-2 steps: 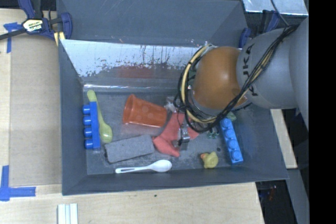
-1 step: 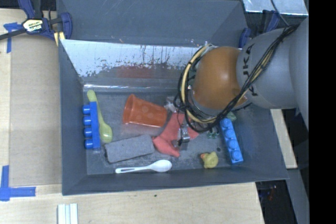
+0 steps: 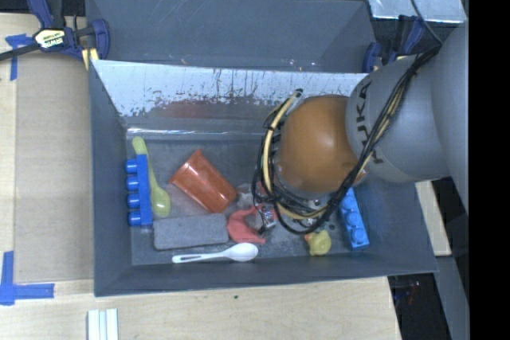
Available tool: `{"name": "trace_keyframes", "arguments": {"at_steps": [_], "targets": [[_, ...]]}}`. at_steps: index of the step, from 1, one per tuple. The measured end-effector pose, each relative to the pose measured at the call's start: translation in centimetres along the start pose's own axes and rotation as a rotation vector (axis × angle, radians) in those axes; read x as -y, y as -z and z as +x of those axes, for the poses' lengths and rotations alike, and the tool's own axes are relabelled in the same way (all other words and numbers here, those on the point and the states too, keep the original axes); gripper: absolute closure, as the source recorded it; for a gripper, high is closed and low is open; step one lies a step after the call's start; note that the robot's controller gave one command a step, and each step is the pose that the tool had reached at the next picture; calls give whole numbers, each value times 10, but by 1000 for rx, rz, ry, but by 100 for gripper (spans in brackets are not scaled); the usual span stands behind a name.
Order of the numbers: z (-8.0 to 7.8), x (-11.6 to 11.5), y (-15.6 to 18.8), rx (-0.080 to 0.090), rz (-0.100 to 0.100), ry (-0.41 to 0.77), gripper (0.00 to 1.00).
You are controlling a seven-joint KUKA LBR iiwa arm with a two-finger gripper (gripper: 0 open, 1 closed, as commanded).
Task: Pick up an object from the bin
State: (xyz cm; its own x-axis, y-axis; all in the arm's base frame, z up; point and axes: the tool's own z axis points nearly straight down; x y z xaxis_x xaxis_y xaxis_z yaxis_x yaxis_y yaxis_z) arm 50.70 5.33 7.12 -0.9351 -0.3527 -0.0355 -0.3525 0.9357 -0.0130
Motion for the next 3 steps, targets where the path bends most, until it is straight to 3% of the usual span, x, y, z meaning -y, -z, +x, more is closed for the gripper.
{"name": "trace_keyframes", "arguments": {"at_steps": [1,3], "targets": [[0,0,0,0,0,0,100],[2,3,148,-10,-4,99,100]]}}
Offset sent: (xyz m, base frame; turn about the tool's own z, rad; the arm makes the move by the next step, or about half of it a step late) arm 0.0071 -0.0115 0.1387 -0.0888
